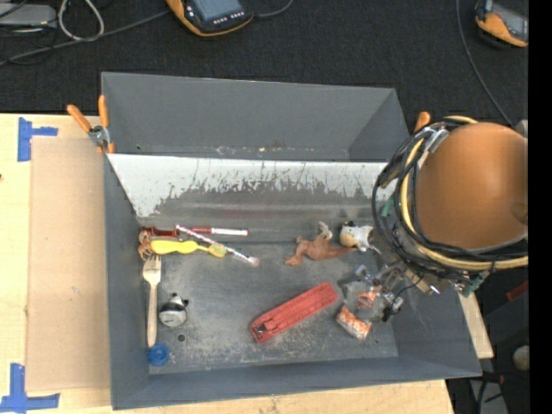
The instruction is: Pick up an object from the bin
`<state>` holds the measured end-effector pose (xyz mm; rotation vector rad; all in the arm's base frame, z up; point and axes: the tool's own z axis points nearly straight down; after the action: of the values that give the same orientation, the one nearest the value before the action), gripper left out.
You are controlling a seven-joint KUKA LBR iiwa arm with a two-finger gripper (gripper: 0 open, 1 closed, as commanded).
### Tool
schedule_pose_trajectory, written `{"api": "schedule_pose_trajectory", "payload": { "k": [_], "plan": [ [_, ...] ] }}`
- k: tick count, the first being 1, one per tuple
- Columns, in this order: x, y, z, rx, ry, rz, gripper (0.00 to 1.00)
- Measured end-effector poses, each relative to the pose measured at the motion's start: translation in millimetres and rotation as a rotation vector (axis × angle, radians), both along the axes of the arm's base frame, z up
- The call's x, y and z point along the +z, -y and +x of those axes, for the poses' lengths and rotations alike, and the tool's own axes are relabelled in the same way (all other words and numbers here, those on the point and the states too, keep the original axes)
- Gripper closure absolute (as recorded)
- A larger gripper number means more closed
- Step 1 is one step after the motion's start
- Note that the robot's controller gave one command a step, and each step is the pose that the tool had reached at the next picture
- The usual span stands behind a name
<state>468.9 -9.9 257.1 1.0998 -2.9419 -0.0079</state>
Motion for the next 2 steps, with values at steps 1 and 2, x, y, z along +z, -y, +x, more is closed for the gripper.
{"api": "schedule_pose_trajectory", "payload": {
  "k": [1, 2],
  "plan": [
    [-46, 62, 47.0, -0.02, 0.008, -0.001, 1.0],
    [-89, 33, 38.8, -0.064, -0.001, 0.001, 1.0]
  ]
}}
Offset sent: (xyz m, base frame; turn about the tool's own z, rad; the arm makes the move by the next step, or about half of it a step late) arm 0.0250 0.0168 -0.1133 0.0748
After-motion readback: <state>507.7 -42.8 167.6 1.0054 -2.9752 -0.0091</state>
